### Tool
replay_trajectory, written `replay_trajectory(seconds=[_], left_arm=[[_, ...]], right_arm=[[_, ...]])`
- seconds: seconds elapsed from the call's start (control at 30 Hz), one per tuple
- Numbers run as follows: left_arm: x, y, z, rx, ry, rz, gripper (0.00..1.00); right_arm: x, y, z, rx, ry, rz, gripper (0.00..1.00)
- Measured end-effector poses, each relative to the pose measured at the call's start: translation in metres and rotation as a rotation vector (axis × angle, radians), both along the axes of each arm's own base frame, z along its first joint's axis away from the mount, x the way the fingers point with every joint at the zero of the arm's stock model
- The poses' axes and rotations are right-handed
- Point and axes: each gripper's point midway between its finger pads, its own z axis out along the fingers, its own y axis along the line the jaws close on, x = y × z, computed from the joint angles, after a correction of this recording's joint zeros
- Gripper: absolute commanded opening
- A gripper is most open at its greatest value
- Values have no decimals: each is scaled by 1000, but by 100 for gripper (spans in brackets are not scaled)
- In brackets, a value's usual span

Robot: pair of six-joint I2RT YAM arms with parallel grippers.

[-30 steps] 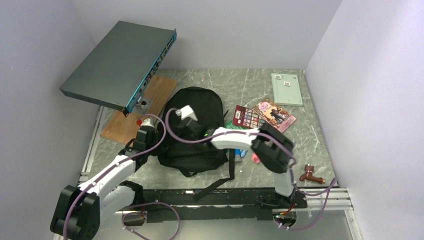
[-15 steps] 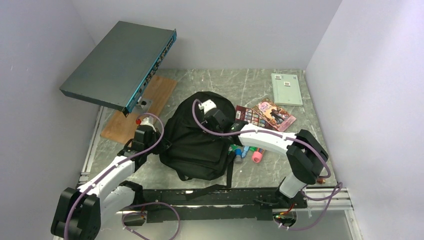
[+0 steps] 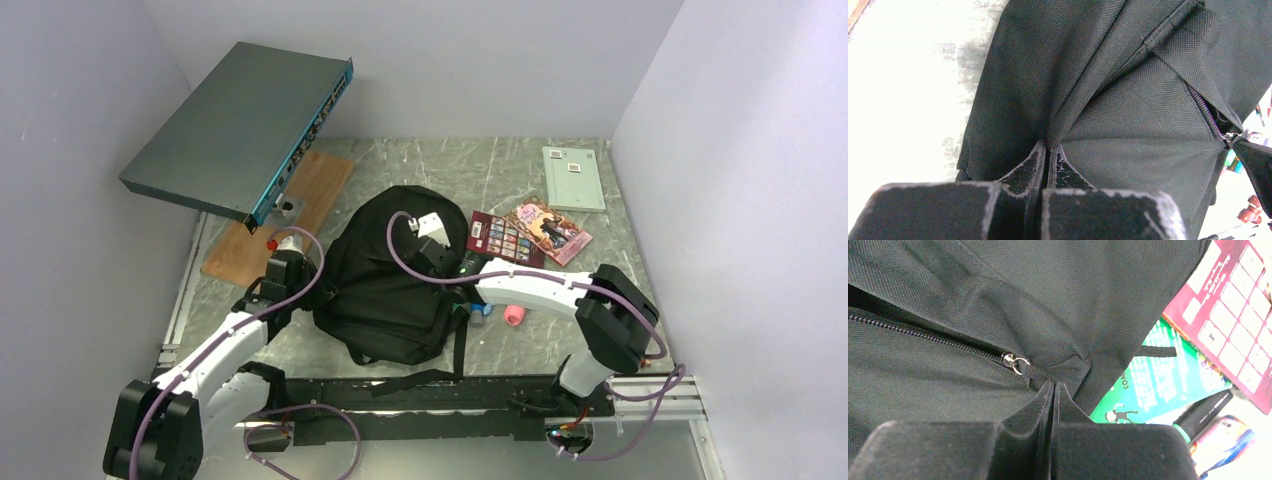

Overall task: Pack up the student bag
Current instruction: Unzip the student bag at the center of the board, then adjust the student bag at the center of the board.

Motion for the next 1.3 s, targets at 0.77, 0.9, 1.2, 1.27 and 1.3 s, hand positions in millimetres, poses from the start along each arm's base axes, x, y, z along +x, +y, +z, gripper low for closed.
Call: replay_trajectory(seconds=[0.77, 0.9, 1.2, 1.27, 1.3], left_arm=[[1, 5, 5, 32, 106, 35, 0], [3, 14, 3, 77, 111, 44, 20], [11, 18, 10, 124, 95, -16, 74], [10, 16, 14, 118, 81, -31, 80], [9, 15, 16, 115, 76, -41, 84]], right_arm=[[-35, -36, -6, 186, 131, -47, 12], [-36, -35, -3, 183, 128, -10, 37], [-23, -22, 17, 160, 85, 101, 66], [-16, -9, 27, 178, 64, 137, 68], [-12, -3, 31, 187, 56, 155, 70]])
